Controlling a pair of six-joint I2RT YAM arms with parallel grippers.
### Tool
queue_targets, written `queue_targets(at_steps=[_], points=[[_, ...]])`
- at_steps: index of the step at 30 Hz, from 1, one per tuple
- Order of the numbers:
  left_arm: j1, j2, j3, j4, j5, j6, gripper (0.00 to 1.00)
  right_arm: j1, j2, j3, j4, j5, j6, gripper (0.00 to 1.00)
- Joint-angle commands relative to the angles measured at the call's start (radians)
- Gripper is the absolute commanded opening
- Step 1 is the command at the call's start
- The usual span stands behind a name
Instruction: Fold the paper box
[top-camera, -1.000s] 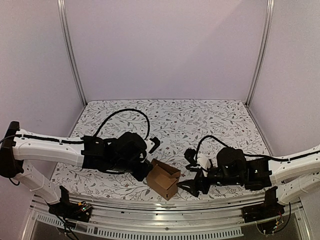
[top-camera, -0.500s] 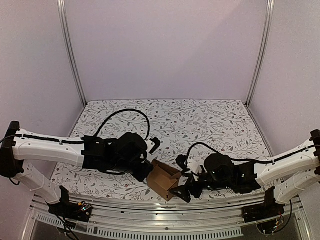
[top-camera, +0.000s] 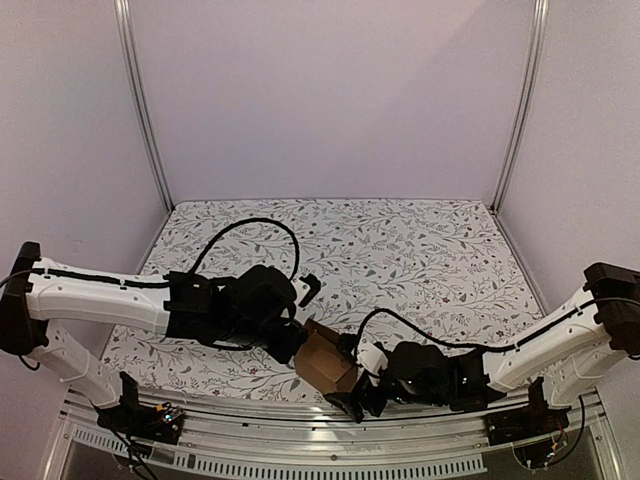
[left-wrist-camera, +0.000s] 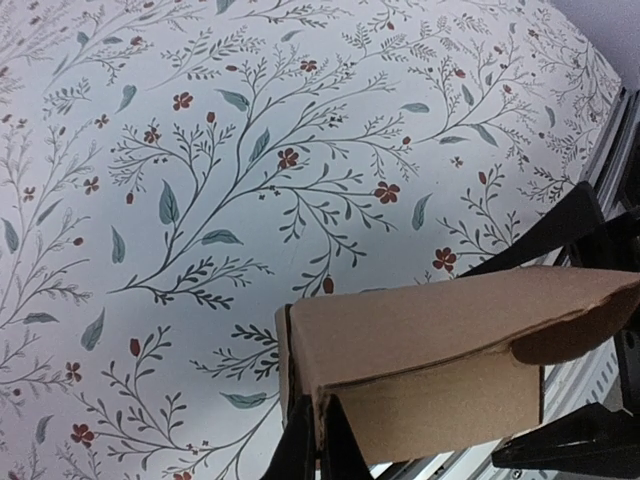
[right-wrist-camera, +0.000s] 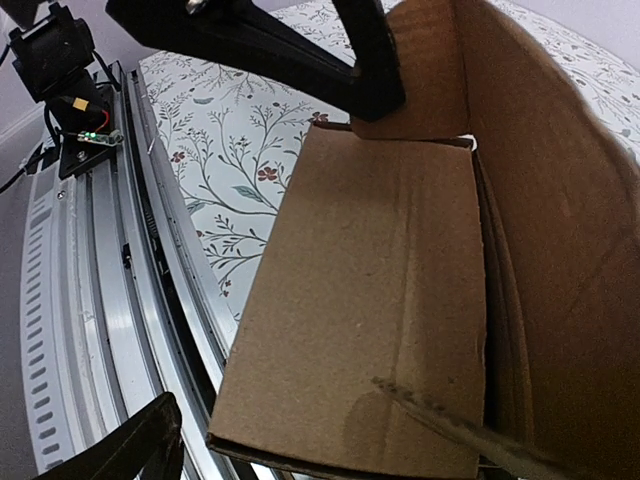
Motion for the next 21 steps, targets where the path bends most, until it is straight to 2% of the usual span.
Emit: queue_targets(at_steps=[1,4,15,21], points=[[-0.025,0.052,-0.025,-0.14,0.049,-0.027,0.0,0.038,0.044,-0.007,0.073,0.147,0.001,0.99],[-0.025,0.05,-0.028,-0.14,0.049,-0.032,0.0,0.051,0.062,-0.016,0.102,0.2,0.001,0.95],[-0.025,0.029,-0.014,-0.19,0.022,-0.012,0.0,0.051,0.089,-0.033,0.163,0.227,-0.013,0.66],[-0.025,0.027,-0.01,-0.228,0.002,0.007,0.0,0.053,0.094,-0.037,0.165,0.221,-0.019,0.62]])
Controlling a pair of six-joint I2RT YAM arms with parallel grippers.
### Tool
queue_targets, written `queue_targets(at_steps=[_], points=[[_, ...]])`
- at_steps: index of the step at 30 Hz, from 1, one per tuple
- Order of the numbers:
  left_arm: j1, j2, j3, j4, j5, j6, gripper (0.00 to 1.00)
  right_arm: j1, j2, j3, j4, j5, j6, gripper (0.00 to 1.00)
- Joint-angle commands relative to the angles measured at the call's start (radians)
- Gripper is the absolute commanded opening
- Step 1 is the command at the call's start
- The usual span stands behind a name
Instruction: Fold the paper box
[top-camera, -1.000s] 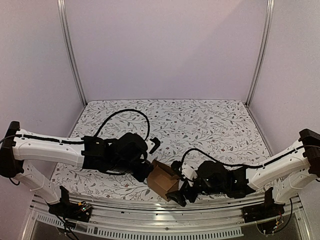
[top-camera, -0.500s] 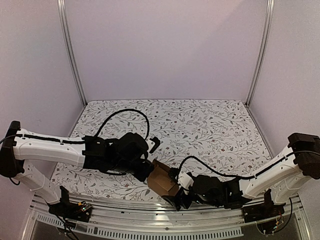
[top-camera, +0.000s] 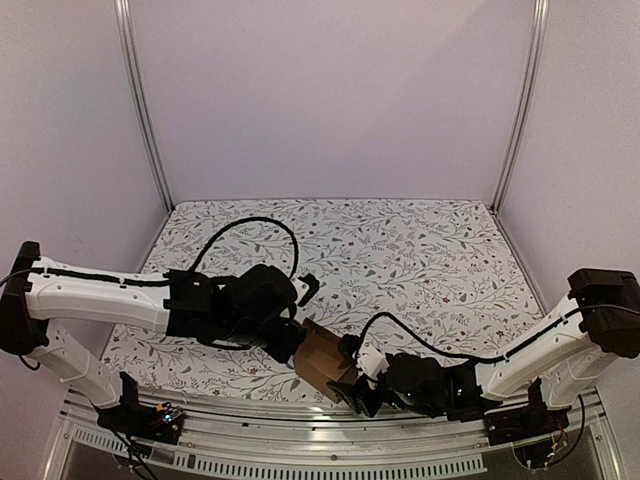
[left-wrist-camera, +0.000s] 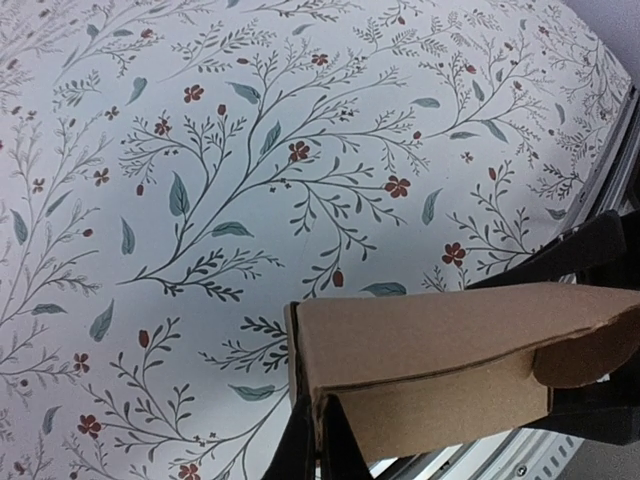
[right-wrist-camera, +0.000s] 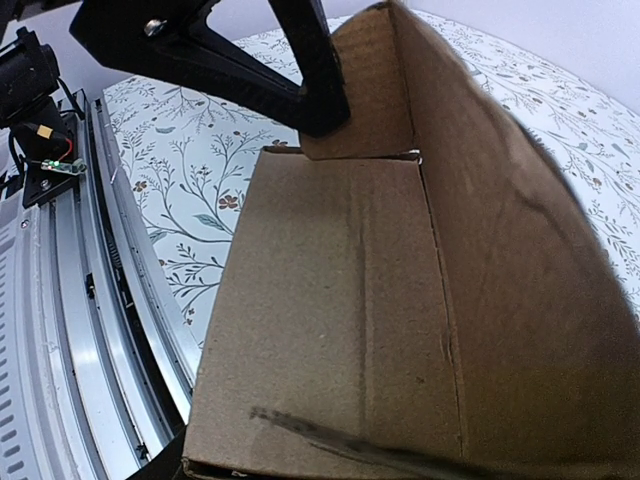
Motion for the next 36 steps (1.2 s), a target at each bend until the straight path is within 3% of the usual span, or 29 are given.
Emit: queue_targets(at_steps=[1,36], points=[[-0.025,0.026,-0.028,-0.186,0.009,0.02,0.0,0.003,0.015,-0.017,0.013,0.031,-0.009,0.62],[-0.025,0.017,0.003,-0.274,-0.061,0.052,0.0,0.006,0.036,-0.014,0.016,0.033,-0.001,0.61]])
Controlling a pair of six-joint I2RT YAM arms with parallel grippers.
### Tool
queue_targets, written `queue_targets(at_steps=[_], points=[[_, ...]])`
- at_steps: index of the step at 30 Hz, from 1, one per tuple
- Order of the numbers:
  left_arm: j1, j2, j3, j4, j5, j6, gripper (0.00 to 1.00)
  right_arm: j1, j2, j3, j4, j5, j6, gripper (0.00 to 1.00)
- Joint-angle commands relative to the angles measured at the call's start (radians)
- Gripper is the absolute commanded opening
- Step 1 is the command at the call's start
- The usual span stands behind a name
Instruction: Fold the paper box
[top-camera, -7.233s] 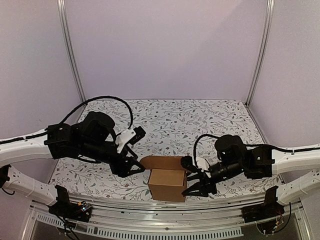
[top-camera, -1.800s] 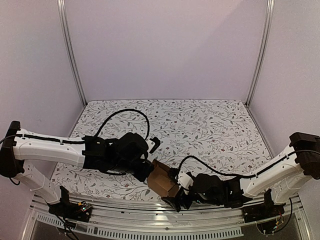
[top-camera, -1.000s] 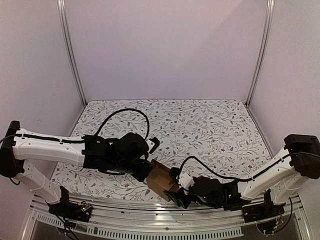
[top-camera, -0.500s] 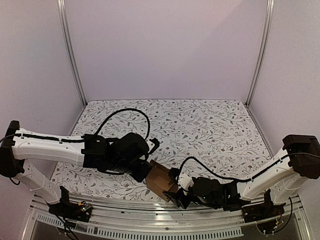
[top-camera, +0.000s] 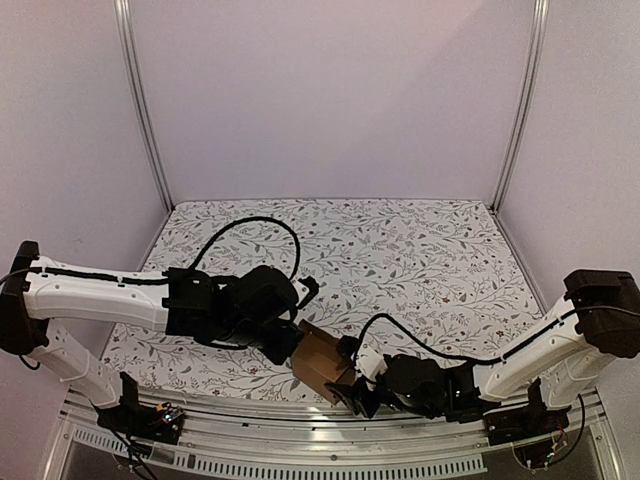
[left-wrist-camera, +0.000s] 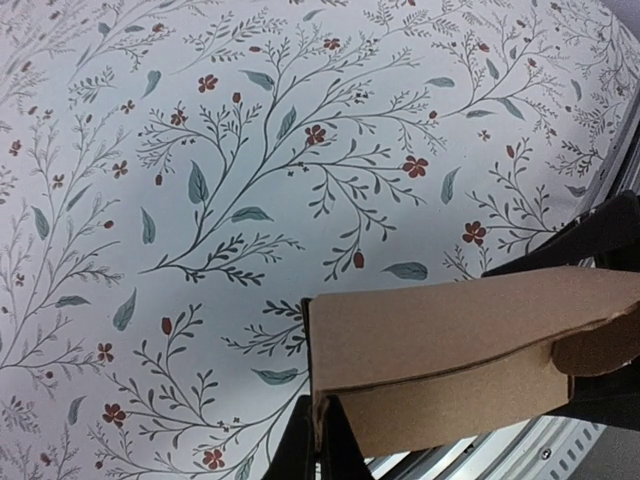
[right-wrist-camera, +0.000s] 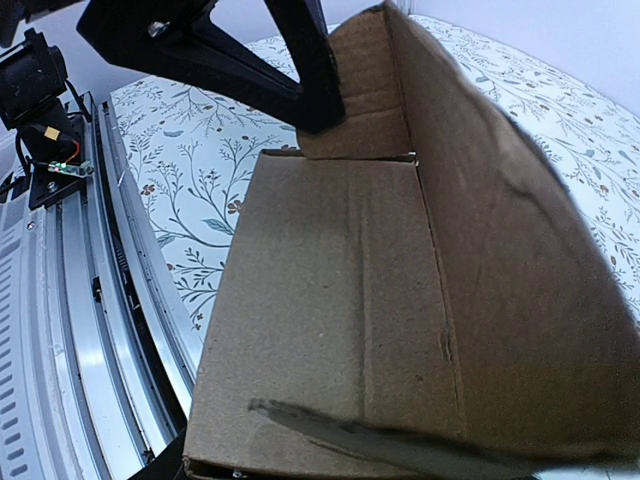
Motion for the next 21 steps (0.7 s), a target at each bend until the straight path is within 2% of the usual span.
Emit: queue_targets(at_steps=[1,14,21], points=[[-0.012,0.014,-0.023,-0.189,-0.014,0.016,0.0,0.002,0.016,-0.013,-0.021,0.039,0.007,0.61],[-0.012,-0.001,-0.009,-0.215,-0.028,0.025,0.0,0.009,0.016,-0.009,-0.024,0.045,0.001,0.61],[-0.016,0.006,-0.022,-0.194,0.014,0.002,0.0,0.009,0.011,-0.01,-0.029,0.052,0.0,0.62]])
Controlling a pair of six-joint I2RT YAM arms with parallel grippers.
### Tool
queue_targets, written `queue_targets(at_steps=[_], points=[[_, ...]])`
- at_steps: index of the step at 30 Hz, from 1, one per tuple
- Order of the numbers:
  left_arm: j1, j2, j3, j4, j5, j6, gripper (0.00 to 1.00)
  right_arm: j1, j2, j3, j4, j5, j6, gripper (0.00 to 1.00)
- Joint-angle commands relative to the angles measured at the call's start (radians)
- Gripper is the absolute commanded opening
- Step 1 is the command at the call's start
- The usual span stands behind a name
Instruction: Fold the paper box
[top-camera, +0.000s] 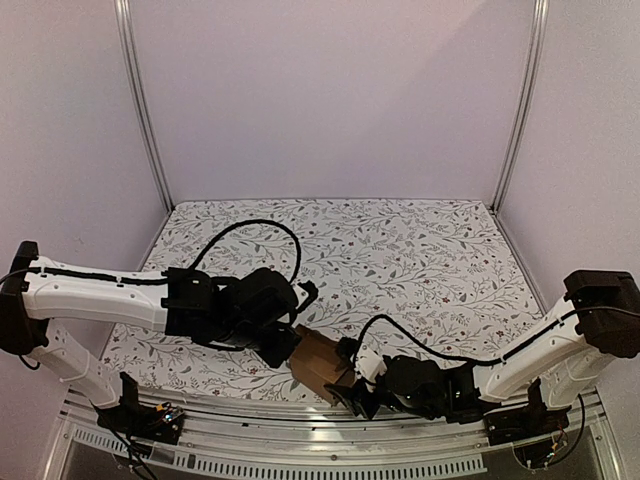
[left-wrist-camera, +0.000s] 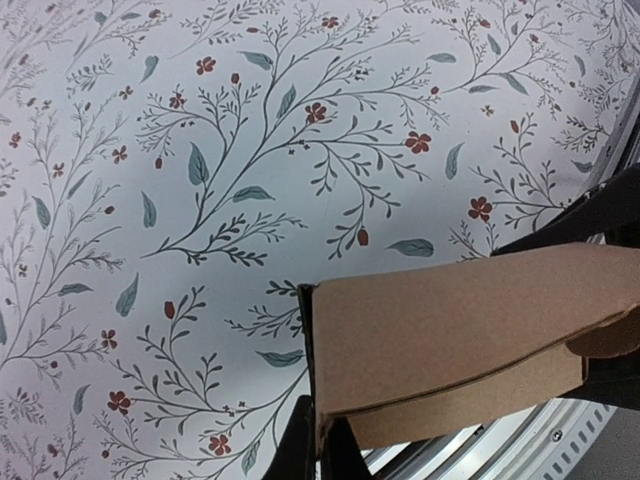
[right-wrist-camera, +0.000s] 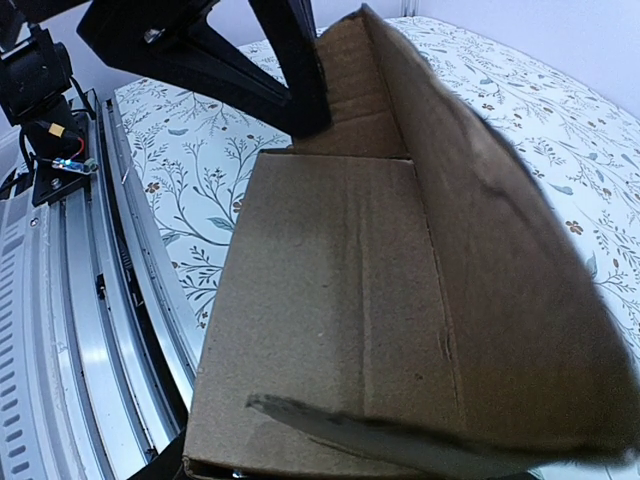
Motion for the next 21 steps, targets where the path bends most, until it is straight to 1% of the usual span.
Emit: queue_targets(at_steps=[1,6,10,17,21], points=[[-0.013,0.009,-0.033,-0.14,0.015,-0.021,0.0,0.002,0.011,-0.01,-0.031,0.055,0.007,0.62],[-0.028,0.014,-0.065,-0.134,0.023,-0.049,0.0,0.003,0.003,-0.014,-0.034,0.062,0.009,0.68],[-0.035,0.01,-0.078,-0.135,0.016,-0.06,0.0,0.003,-0.022,-0.017,-0.046,0.067,0.002,0.77],[-0.038,0.017,-0.051,-0.123,-0.003,-0.083,0.0,0.002,-0.111,-0.029,-0.093,0.048,-0.02,0.98],[-0.045,0.039,-0.02,-0.123,-0.016,-0.123,0.0,0.002,-0.201,-0.027,-0.174,-0.002,-0.036,0.99]])
